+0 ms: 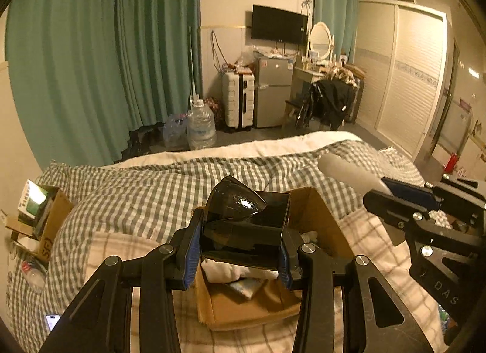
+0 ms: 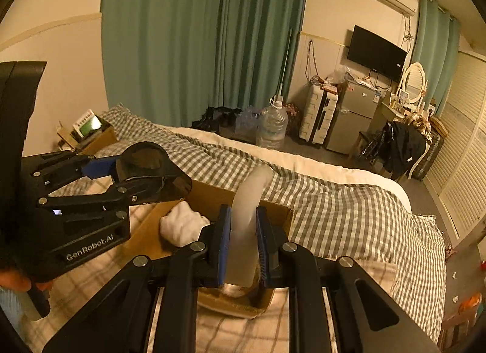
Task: Organize objects
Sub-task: 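Lower the tube and black cup into the box and open both tools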
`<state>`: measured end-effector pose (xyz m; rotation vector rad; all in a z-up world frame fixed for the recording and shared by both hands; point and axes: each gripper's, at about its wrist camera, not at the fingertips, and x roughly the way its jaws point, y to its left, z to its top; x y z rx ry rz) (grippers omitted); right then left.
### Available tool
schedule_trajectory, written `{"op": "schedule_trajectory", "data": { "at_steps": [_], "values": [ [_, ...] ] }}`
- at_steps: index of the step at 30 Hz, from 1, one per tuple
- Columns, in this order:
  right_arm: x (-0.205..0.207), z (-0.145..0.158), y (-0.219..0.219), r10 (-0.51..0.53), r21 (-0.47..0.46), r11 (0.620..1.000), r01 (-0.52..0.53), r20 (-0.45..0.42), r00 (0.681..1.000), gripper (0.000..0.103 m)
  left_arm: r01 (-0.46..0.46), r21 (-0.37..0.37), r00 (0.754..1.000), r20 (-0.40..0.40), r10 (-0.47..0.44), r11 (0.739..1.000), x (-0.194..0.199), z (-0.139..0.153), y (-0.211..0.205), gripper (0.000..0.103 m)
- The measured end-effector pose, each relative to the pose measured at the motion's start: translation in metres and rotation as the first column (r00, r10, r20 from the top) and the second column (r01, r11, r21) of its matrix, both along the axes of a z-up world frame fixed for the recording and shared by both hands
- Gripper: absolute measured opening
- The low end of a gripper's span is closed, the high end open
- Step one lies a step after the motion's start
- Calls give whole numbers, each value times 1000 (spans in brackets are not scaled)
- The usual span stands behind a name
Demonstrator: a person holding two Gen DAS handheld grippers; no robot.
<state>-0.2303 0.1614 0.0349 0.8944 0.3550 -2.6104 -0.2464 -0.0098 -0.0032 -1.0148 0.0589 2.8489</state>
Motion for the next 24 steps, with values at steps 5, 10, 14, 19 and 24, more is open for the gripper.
{"op": "schedule_trajectory", "data": {
  "at_steps": [5, 10, 14, 19, 24],
  "values": [
    [-32, -27, 1, 3, 19, 1000, -4, 43, 999, 16, 16, -25, 999, 50, -15, 1000, -28, -31, 10, 42],
    [-56, -61, 4, 16, 17, 1000, -18, 109, 994, 16, 20, -45, 994, 111, -15, 999, -49, -63, 15, 42],
    [-67, -89, 7, 24, 24, 999, -29, 159, 987, 16, 19, -45, 987, 158, -12, 999, -59, -87, 16, 42],
    [-74, -117, 11, 33, 23, 999, -39, 224, 974, 16, 20, -54, 980, 198, -9, 998, -68, -111, 18, 42],
    [-76, -131, 16, 39, 13, 999, -44, 248, 968, 18, 23, -48, 980, 197, -13, 999, -69, -114, 23, 43]
  ]
}}
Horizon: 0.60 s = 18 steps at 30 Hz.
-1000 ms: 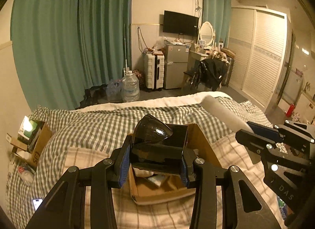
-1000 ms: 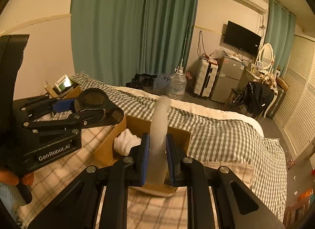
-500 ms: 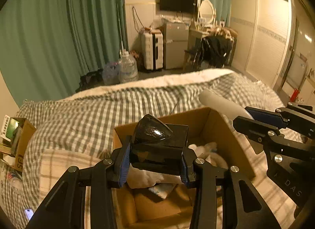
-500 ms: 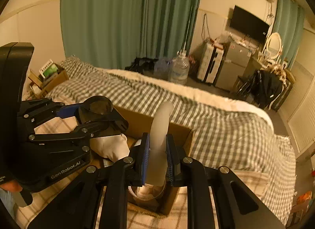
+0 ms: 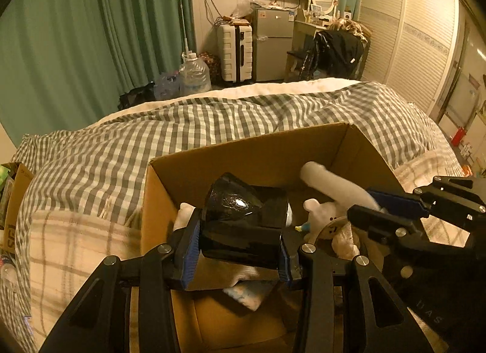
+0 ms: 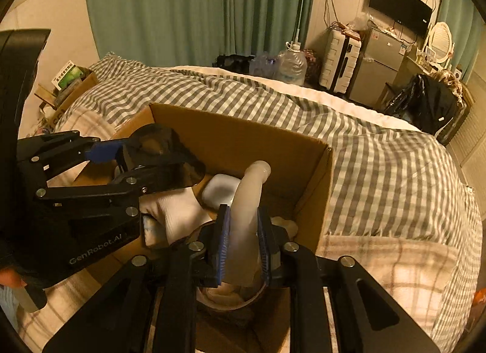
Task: Organize objects
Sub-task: 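Lower the tube and black cup into the box and open both tools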
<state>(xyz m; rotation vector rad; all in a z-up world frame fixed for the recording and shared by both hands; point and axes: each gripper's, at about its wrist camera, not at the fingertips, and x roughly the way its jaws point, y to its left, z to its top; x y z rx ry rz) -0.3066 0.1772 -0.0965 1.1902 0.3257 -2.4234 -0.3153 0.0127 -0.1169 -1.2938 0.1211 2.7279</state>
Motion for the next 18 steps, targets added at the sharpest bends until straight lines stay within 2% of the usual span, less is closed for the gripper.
{"op": "schedule_trajectory", "data": {
  "at_steps": [3, 5, 6, 7, 9, 11, 16, 18],
  "values": [
    [3, 7, 2, -17, -21, 1000, 17, -12, 1000, 22, 5, 8, 1000, 6, -5, 1000, 1, 3, -1, 48],
    [6, 15, 5, -35, -28, 999, 33, -41, 999, 34, 3, 10, 1000, 0, -3, 1000, 2, 9, 0, 52],
    [7, 21, 7, -45, -36, 998, 43, -54, 998, 44, 1, 6, 1000, -8, -1, 1000, 4, 12, 0, 56],
    [9, 27, 11, -56, -44, 998, 53, -64, 996, 49, -1, -4, 1000, -17, 1, 1000, 7, 17, 1, 61],
    [13, 40, 16, -86, -50, 995, 81, -87, 993, 49, -8, -11, 999, -32, 8, 1000, 11, 28, 0, 70],
    [20, 55, 23, -114, -53, 993, 109, -108, 988, 50, -20, -3, 998, -56, 20, 1000, 19, 44, -2, 76],
    [52, 106, 37, -170, -65, 985, 161, -189, 967, 65, -35, 24, 989, -142, 38, 999, 50, 94, -8, 93],
    [65, 127, 40, -188, -77, 982, 175, -214, 959, 70, -38, 19, 981, -190, 41, 999, 66, 117, -8, 96]
  ]
}}
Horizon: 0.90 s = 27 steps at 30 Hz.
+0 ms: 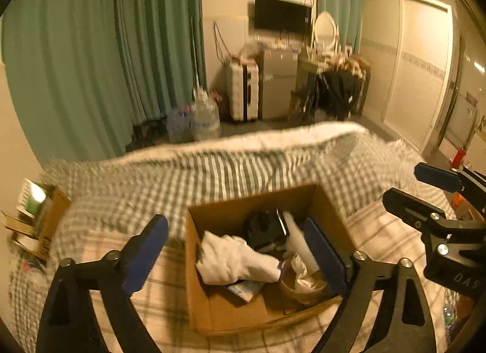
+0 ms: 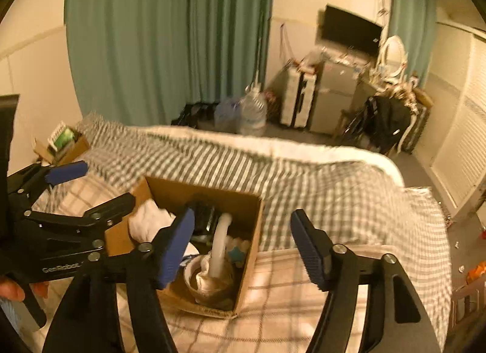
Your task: Organize objects
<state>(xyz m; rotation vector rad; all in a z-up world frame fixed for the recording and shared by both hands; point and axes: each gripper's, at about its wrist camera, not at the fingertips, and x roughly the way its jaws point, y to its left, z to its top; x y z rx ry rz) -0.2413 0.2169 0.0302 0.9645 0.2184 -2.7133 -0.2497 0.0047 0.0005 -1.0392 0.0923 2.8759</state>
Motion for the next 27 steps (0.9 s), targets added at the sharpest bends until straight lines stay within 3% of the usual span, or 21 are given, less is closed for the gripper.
{"op": "schedule_trajectory", "data": {
  "at_steps": [7, 12, 15, 19, 24, 27],
  "values": [
    [65, 79, 8, -56, -20, 998, 54, -155, 986, 89, -20, -6, 985, -172, 18, 1000, 63, 79, -7, 103],
    [111, 112, 14, -68, -55, 997, 57, -224, 972, 97, -25, 7, 964, -263, 26, 1000, 110, 112, -11, 103],
    [136, 122, 16, -82, -69, 995, 66, -266, 960, 103, -21, 9, 954, -299, 23, 1000, 135, 120, -11, 103],
    [160, 128, 19, -102, -87, 993, 80, -298, 949, 103, 5, 32, 939, -344, 7, 999, 167, 122, -13, 103],
    [190, 123, 25, -160, -110, 985, 131, -326, 932, 103, 6, 59, 940, -342, 15, 998, 193, 113, -15, 103],
    [203, 112, 26, -160, -105, 986, 132, -346, 924, 103, 2, 71, 922, -385, 26, 997, 209, 105, -15, 103]
  ]
}}
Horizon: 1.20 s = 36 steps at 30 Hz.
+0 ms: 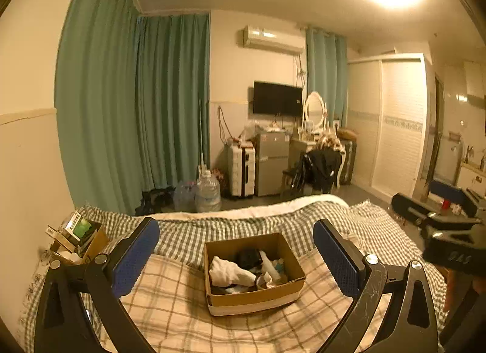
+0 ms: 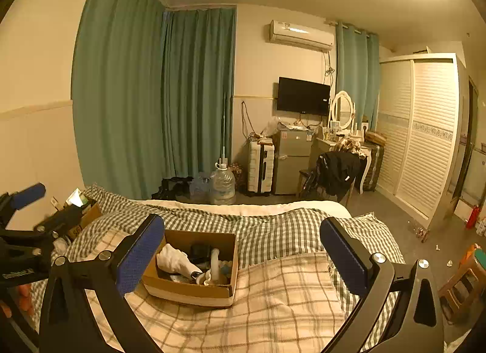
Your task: Organize objects
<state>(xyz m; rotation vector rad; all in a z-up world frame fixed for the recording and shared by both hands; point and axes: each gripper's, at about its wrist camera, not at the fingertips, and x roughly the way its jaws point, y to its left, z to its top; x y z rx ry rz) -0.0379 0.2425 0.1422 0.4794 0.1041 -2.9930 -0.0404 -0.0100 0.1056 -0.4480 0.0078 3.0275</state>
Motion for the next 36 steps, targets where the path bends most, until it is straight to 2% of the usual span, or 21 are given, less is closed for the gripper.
{"op": "schedule_trajectory", "data": {
  "at_steps": [5, 8, 10, 13, 18, 25, 36],
  "values": [
    [5, -37, -4, 25, 10, 1000, -24, -43, 999, 103, -66, 39, 998, 12, 66, 997, 15, -29, -1, 103],
    [3, -65, -7, 58, 3, 998, -58, -54, 997, 103, -114, 9, 993, -12, 114, 993, 17, -54, 3, 103],
    [2, -83, -7, 75, -16, 997, -76, -61, 995, 103, -150, -33, 987, -55, 149, 988, 19, -73, 6, 103],
    [-2, -115, -7, 57, -21, 998, -58, -49, 997, 103, -179, -23, 981, -87, 176, 984, 18, -108, 1, 103],
    [-13, -157, -5, 6, -16, 1000, -6, -16, 1000, 103, -183, 23, 983, 21, 183, 983, 7, -151, -14, 103],
    [-26, -177, -5, 8, -20, 1000, -7, 54, 999, 103, -182, -20, 983, 29, 183, 983, 8, -158, -11, 103],
    [-24, -179, -10, 2, -6, 1000, -2, 51, 999, 103, -173, -28, 984, 34, 174, 985, 6, -159, -9, 103]
  ]
}}
